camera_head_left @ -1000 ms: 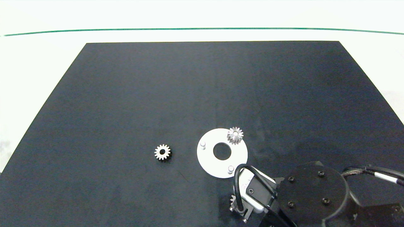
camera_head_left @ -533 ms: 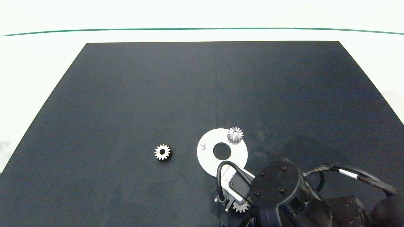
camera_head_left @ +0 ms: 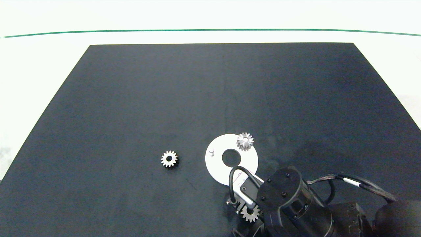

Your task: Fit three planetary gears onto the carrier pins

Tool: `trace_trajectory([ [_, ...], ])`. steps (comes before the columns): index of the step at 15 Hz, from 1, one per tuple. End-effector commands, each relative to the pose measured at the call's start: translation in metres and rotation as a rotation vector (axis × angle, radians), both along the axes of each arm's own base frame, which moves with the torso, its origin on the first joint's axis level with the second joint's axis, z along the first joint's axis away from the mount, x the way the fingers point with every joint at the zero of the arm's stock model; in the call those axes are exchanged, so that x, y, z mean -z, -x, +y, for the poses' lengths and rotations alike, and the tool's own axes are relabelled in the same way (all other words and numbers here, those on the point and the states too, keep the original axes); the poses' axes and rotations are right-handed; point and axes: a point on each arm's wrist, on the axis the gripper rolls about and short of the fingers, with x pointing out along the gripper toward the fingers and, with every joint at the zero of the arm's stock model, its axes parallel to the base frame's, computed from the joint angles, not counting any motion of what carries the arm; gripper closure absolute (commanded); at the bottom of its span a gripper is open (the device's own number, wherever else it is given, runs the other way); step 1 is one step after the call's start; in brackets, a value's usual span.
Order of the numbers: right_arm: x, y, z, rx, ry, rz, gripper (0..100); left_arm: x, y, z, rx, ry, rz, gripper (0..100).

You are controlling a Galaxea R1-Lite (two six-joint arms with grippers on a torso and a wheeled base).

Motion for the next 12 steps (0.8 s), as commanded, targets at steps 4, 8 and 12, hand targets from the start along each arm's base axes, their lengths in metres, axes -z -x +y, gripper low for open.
trace_trajectory([
  [4,0.0098,-0.0048,0.0080,0.003,-0.002,-0.002,11,-0.0017,0.0013,0.0000,0.001,-0.001,-0.005,0],
  [8,0.0094,-0.0049,0.0083,0.003,-0.003,-0.002,18,-0.0025,0.0015,0.0000,0.001,0.000,-0.007,0],
  [12,0.0094,-0.0049,0.0083,0.003,-0.003,-0.002,27,-0.0025,0.0015,0.0000,0.001,0.000,-0.007,0],
])
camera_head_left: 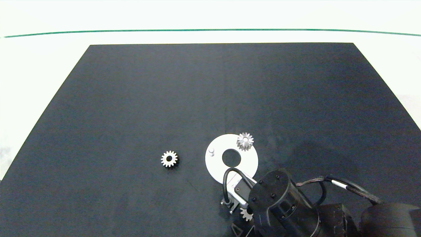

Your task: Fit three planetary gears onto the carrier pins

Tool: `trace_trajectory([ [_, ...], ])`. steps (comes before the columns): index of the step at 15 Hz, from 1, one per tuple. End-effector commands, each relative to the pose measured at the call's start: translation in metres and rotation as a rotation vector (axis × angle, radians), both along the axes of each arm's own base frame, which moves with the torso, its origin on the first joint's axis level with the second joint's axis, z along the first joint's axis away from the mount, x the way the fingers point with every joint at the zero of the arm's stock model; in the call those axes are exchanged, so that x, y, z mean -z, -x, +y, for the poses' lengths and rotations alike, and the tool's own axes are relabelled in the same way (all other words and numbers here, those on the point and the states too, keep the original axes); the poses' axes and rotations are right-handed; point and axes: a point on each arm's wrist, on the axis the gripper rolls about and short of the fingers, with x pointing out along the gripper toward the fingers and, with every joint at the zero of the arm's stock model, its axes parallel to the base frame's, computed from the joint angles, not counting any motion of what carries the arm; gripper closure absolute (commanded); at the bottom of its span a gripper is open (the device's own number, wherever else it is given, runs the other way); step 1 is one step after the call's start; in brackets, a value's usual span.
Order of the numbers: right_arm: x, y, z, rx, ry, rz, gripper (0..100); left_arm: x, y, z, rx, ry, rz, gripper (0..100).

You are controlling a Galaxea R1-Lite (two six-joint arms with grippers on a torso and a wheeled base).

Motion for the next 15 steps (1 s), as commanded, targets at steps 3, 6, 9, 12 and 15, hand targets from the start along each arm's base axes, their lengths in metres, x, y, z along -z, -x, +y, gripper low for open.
trace_trajectory([
  [3,0.0003,-0.0009,-0.0003,0.004,0.002,-0.001,33,0.0002,-0.0002,0.0000,0.001,-0.001,0.004,0],
  [6,-0.0004,-0.0016,-0.0001,0.006,-0.001,-0.003,39,0.0002,-0.0002,0.0000,0.001,-0.001,0.004,0],
  [9,-0.0008,-0.0020,0.0006,0.007,-0.003,-0.005,45,0.0003,0.0001,0.0000,0.001,-0.001,0.003,0],
  [12,-0.0011,-0.0022,0.0009,0.006,-0.006,-0.008,51,0.0003,0.0001,0.0000,0.001,-0.001,0.003,0],
  [15,-0.0007,-0.0036,-0.0003,0.012,-0.005,-0.007,57,0.0005,0.0001,0.0000,0.001,-0.001,0.004,0],
])
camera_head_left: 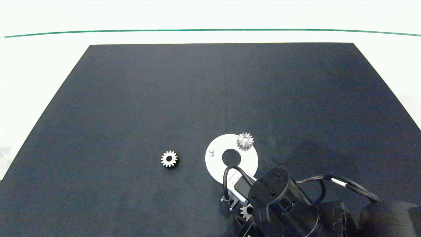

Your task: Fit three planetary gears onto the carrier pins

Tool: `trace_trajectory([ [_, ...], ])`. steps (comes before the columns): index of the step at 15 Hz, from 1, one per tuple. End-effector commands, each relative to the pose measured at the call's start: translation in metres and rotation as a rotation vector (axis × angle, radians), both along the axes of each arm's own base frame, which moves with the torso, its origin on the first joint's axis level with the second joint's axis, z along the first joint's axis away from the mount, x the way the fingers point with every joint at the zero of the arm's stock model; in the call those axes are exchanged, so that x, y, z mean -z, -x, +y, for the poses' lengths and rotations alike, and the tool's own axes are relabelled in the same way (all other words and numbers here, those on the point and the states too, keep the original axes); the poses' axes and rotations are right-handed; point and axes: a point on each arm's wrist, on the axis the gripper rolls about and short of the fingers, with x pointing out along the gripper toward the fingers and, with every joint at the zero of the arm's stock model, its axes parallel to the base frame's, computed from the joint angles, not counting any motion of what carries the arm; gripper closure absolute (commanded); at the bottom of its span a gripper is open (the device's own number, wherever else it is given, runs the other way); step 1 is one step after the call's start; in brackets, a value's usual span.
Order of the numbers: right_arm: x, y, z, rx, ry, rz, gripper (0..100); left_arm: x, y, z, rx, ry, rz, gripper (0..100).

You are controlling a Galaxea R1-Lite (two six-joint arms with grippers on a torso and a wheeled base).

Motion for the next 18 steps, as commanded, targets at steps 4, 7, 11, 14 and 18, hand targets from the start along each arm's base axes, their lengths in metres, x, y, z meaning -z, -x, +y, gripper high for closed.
trace_trajectory([
  [4,0.002,-0.001,-0.002,0.006,0.005,0.003,65,0.003,0.001,0.000,0.000,-0.001,0.018,0],
  [7,0.002,0.000,-0.002,0.006,0.006,0.002,71,0.001,0.002,0.000,0.000,-0.001,0.013,0],
  [11,0.000,0.000,-0.003,0.007,0.001,0.000,78,0.001,0.002,0.000,0.000,-0.001,0.013,0],
  [14,-0.028,-0.001,-0.002,0.006,-0.081,-0.053,78,0.001,0.002,0.000,0.000,-0.001,0.013,0],
  [18,-0.042,-0.002,-0.006,0.019,-0.116,-0.078,78,0.001,0.002,0.000,0.000,-0.001,0.012,0],
])
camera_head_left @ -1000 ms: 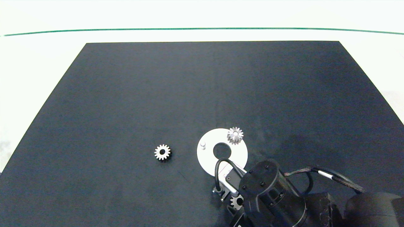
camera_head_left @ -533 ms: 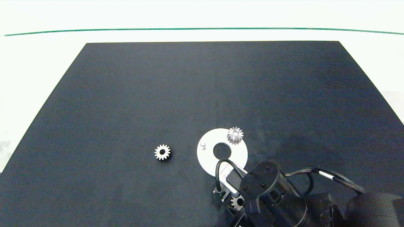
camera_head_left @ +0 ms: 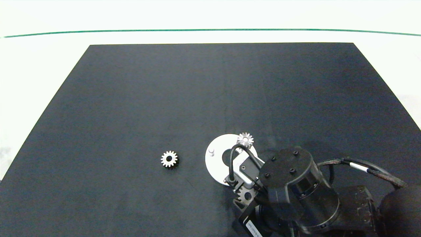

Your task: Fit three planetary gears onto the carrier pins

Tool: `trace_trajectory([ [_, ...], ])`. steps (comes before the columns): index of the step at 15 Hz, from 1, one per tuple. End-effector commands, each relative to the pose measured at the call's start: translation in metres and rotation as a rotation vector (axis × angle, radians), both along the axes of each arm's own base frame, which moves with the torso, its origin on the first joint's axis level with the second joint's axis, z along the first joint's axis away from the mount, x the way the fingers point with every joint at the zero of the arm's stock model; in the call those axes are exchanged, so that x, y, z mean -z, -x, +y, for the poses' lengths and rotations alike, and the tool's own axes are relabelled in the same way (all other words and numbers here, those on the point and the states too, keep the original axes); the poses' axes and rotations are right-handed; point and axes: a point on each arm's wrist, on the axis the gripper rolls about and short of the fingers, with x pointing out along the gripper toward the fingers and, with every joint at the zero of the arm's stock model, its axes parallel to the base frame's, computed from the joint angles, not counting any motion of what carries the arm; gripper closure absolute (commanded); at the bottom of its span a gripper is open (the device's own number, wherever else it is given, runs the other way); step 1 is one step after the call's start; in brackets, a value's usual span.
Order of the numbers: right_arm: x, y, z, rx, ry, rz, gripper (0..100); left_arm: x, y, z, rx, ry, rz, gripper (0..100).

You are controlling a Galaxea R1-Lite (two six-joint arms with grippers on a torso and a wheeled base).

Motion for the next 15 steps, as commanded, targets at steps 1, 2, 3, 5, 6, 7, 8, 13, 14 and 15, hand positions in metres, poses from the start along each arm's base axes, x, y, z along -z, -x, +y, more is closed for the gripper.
trace_trajectory([
  [1,-0.011,-0.006,-0.006,0.029,-0.032,-0.022,78,0.000,0.000,0.000,0.001,-0.001,0.002,0],
  [2,-0.013,-0.011,-0.007,0.046,-0.040,-0.028,78,0.000,0.000,0.000,-0.001,-0.001,0.002,0],
  [3,-0.014,-0.013,-0.008,0.052,-0.042,-0.029,78,0.000,0.000,0.000,-0.001,-0.001,0.002,0],
  [5,-0.019,-0.018,-0.006,0.061,-0.061,-0.040,78,0.000,0.000,0.000,-0.001,-0.001,0.004,0],
  [6,-0.020,-0.019,-0.004,0.061,-0.064,-0.042,78,-0.001,0.000,0.000,-0.001,-0.001,0.001,0],
  [7,-0.020,-0.020,-0.002,0.061,-0.065,-0.043,78,-0.002,0.001,0.000,-0.001,-0.001,-0.001,0],
  [8,-0.019,-0.023,0.002,0.061,-0.064,-0.042,78,-0.002,0.001,0.000,0.001,-0.001,-0.004,0],
  [13,-0.007,-0.032,0.012,0.067,-0.033,-0.021,78,-0.003,0.001,0.000,0.002,-0.001,-0.006,0],
  [14,-0.005,-0.034,0.012,0.069,-0.028,-0.018,78,-0.003,0.001,0.000,0.002,-0.001,-0.006,0],
  [15,-0.004,-0.035,0.013,0.070,-0.027,-0.017,78,-0.003,0.001,0.000,0.002,-0.001,-0.006,0],
])
